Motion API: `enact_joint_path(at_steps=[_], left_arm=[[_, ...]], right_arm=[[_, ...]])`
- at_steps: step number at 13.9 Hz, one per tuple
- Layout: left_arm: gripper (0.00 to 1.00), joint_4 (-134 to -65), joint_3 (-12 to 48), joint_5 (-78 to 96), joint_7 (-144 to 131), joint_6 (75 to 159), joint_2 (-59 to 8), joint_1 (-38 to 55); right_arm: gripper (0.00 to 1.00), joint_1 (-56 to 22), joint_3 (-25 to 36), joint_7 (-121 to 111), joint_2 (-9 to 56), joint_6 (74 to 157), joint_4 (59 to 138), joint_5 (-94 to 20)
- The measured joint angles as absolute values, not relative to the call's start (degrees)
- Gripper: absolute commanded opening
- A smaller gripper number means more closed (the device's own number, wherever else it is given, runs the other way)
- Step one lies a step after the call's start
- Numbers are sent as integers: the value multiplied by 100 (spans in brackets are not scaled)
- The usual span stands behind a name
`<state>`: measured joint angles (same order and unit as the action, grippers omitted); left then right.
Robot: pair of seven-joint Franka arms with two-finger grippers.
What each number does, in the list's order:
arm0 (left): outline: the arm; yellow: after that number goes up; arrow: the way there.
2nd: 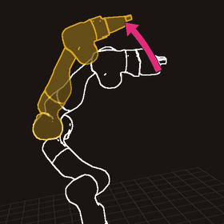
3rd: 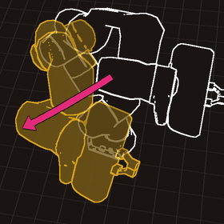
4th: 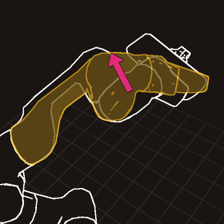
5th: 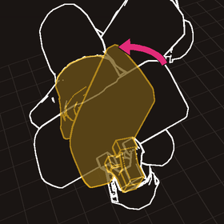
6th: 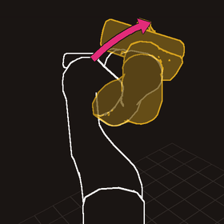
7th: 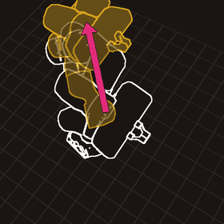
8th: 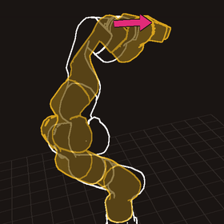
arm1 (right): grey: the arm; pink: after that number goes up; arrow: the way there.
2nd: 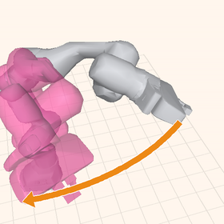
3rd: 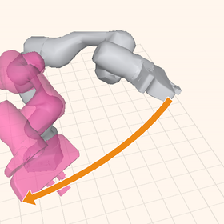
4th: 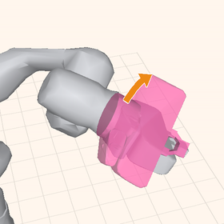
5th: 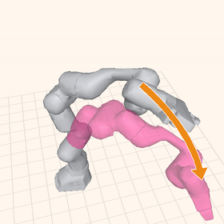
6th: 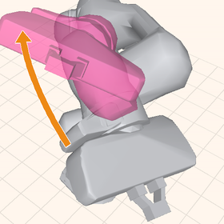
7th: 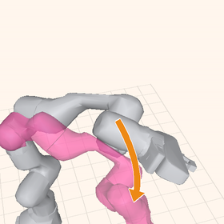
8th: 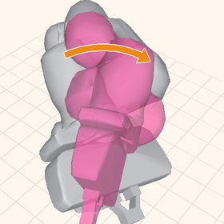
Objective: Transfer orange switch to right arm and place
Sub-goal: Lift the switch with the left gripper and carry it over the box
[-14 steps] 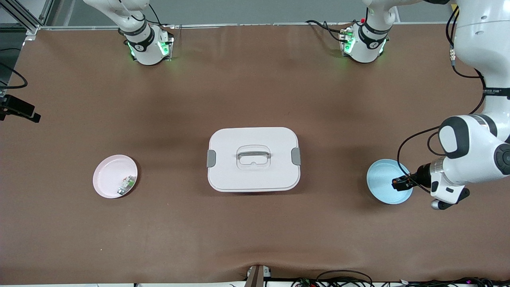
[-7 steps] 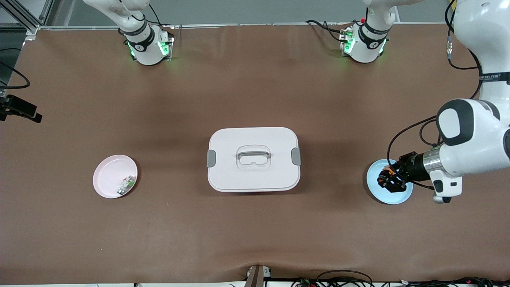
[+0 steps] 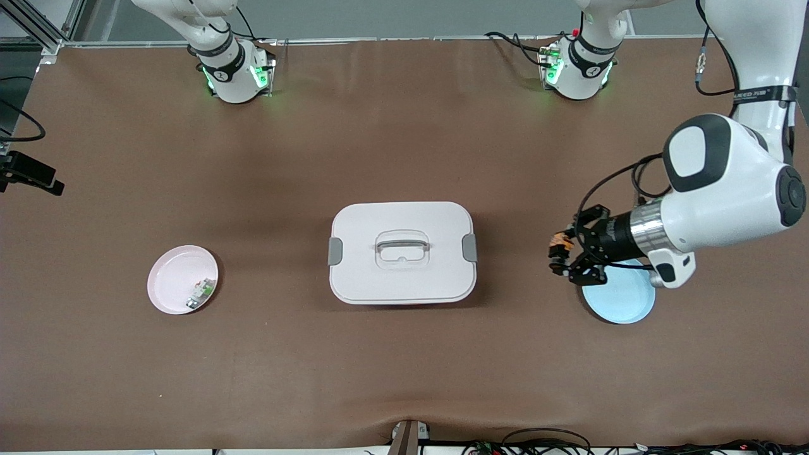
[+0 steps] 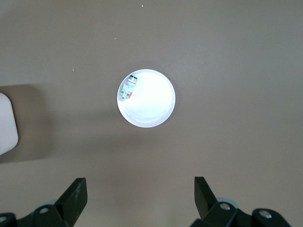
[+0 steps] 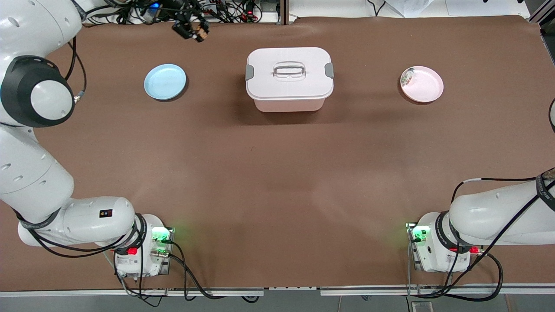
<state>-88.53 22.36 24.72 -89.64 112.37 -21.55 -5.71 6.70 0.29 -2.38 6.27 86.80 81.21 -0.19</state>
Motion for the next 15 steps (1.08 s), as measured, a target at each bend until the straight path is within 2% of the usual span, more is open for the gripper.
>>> enact_joint_path(at_steps=[5,10,15], left_arm=[[29,-8589,2656,2651,-10805,11295,-2167,-189],[29,-8349,2680,2654,-12050,12227,-2297,903],[29,-8315,2666,2607,-12226,12925,-2537,1782]], right_arm=[[100,711,48,-238,627,8784,8110,-37],[100,671,-5,-240,698,9010,8108,-89],[100,269,-43,-359,1063,8936,8119,-491]])
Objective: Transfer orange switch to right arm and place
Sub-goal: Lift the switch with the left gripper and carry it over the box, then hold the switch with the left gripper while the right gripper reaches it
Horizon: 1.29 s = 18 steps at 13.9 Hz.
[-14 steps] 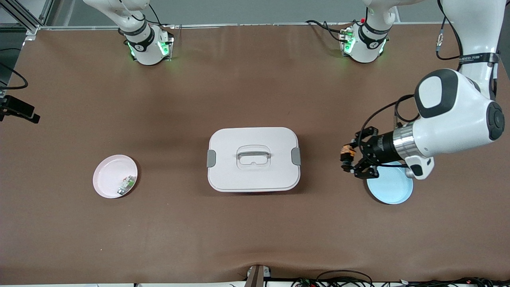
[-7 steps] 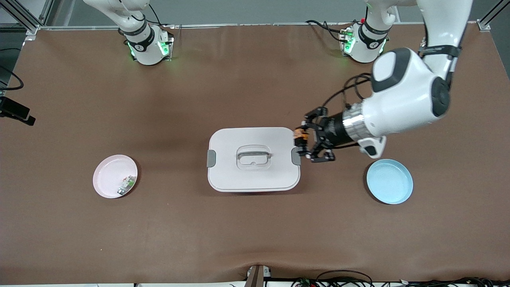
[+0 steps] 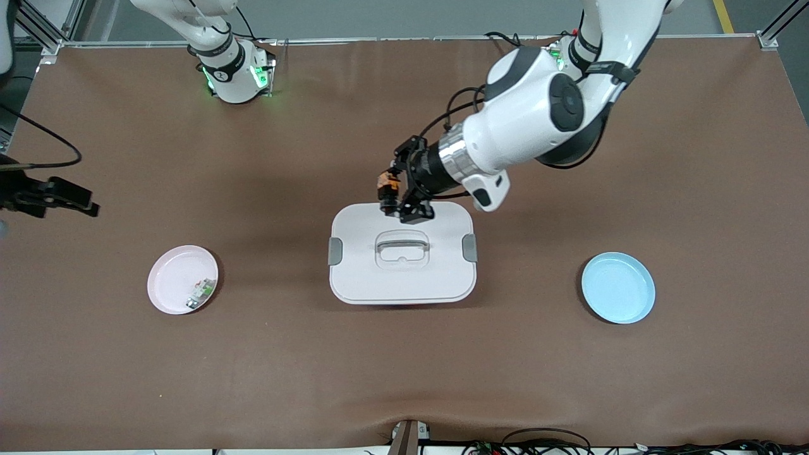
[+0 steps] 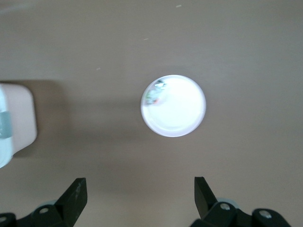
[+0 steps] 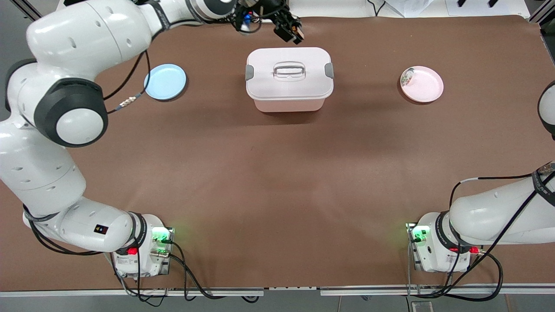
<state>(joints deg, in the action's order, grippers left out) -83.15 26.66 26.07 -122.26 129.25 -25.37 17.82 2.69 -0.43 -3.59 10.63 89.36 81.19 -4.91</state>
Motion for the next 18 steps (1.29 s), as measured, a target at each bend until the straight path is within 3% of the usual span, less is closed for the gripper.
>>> enact_joint_path(at_steps=[8,18], left_arm=[[29,-8282,2656,1819,-12222,13570,-3073,2452],[29,-8222,2654,1817,-12222,13570,-3072,2457]], right_arm=[[100,-82,-48,33,1102,8780,8542,-3065],[100,-1044,-68,64,867,11021,10693,-5257]])
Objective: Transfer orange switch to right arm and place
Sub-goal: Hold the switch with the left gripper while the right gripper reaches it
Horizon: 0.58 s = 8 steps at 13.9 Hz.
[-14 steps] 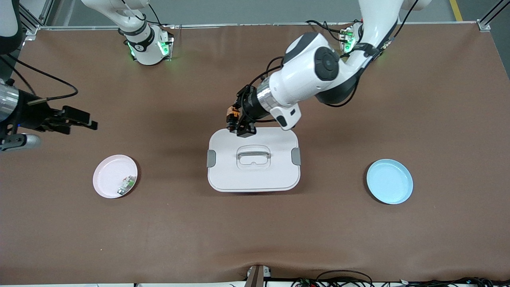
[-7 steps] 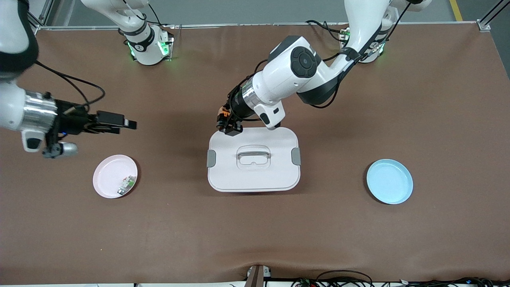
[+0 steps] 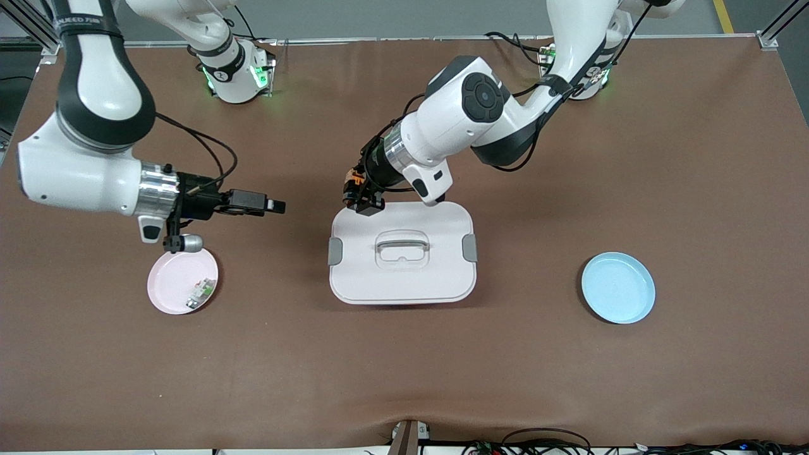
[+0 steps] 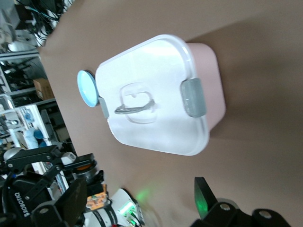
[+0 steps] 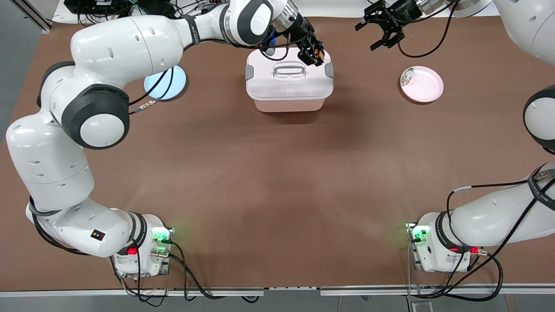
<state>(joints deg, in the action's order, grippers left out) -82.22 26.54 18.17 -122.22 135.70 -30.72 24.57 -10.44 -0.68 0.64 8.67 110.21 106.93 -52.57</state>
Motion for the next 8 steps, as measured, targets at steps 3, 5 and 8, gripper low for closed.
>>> enact_joint_path(at_steps=[3,5,8], left_arm=[[29,-8222,2653,1817,-12222,13570,-3073,2457],[29,-8222,2653,1817,-12222,13570,-3073,2456],[29,-8222,2653,1817,-12222,13570,-3073,2457]], right_arm=[[100,-1376,-73,71,592,11441,10911,-5578],[100,-1599,-74,89,459,11692,11006,-5650],[100,-1949,-75,94,419,12138,11147,-5680]])
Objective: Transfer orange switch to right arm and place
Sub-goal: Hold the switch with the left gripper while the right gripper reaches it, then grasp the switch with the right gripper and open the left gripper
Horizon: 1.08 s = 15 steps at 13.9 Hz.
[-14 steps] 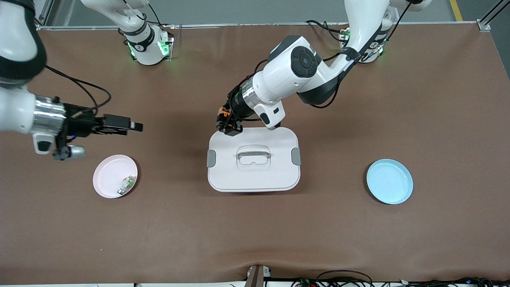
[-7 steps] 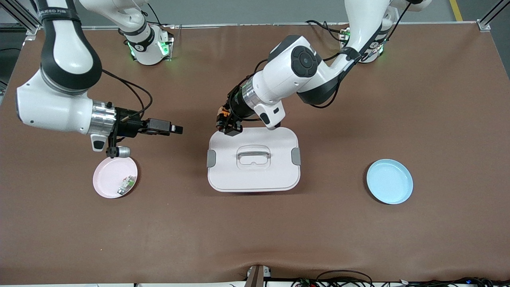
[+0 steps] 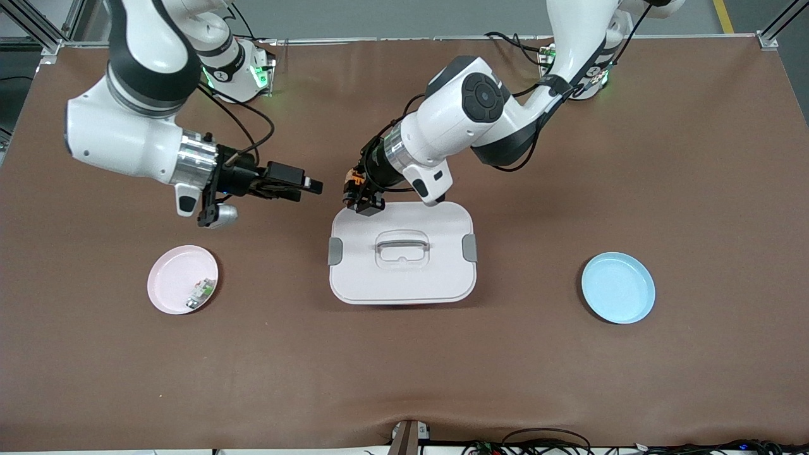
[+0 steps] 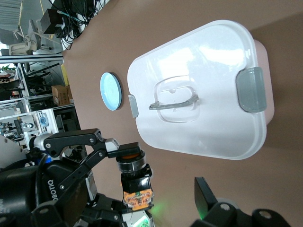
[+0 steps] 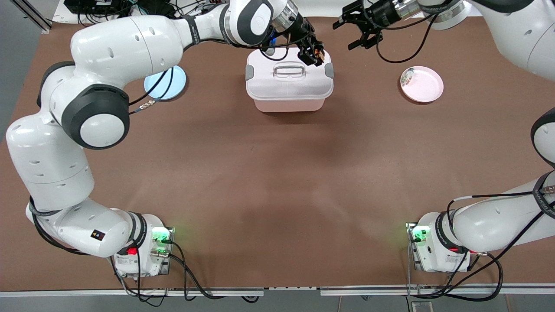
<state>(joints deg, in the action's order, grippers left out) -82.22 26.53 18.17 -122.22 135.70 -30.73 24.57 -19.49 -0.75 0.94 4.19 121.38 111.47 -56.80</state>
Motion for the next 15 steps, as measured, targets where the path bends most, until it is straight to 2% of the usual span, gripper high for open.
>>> enact_joint_path(at_steps=[7,12,13,15], left_arm=[[29,-8220,2642,1816,-12222,13604,-3073,2456],[29,-8218,2641,1798,-12222,13634,-3073,2456],[29,-8218,2641,1797,-12221,13635,-3073,2456],[29,-8218,2640,1796,-12221,13636,-3073,2456]], right_arm=[[100,-2656,-77,95,419,13106,11470,-5696],[100,-2782,-60,101,419,13235,11530,-5697],[98,-2782,-55,101,419,13234,11531,-5697],[81,-2782,-52,101,419,13234,11532,-5697]])
